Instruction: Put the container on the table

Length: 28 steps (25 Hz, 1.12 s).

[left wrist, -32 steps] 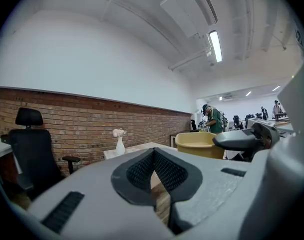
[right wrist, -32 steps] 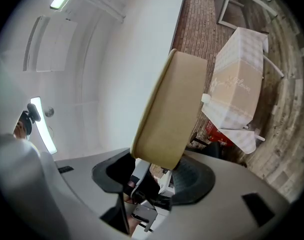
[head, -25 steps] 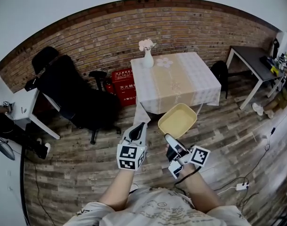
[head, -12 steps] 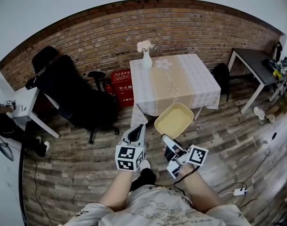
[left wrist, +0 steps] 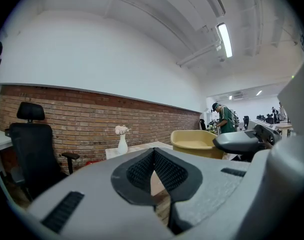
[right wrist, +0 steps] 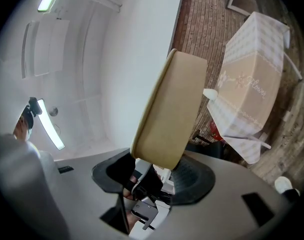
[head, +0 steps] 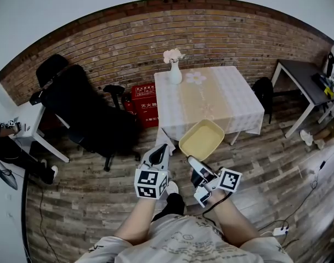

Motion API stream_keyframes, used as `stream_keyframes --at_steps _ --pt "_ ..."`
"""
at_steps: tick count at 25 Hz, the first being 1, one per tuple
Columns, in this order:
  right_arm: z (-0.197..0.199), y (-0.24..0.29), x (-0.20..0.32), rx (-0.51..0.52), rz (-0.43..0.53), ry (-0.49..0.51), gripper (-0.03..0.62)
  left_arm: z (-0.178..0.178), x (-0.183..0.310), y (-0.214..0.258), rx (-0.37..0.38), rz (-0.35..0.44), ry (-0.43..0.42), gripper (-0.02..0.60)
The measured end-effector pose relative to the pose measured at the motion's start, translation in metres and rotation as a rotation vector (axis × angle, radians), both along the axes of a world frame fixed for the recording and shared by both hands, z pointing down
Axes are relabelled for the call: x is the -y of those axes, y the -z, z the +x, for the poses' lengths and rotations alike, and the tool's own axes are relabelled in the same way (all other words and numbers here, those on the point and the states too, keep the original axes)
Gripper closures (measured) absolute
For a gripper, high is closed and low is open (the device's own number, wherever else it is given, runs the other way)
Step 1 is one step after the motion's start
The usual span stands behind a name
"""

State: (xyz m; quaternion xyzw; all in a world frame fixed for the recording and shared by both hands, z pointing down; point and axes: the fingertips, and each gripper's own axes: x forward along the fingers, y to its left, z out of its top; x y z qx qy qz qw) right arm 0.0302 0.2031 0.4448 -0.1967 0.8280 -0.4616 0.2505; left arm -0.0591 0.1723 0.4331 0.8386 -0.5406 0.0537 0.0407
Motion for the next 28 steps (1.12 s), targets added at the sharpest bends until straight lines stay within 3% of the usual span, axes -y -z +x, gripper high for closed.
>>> stream_keyframes --at_steps 9,18,28 --pt "-0.02 -0.015 0.08 -0.009 -0.021 0.02 0.378 -0.024 0.079 -0.022 -0.024 -0.029 0.024 0.581" --pt "-0.02 -0.028 0.185 -0.03 -0.049 -0.026 0.378 -0.027 0.182 -0.037 -0.033 -0.073 -0.011 0.581" --pt "-0.035 -0.019 0.303 -0.046 -0.071 -0.091 0.378 -0.054 0.304 -0.026 -0.062 -0.089 -0.065 0.581"
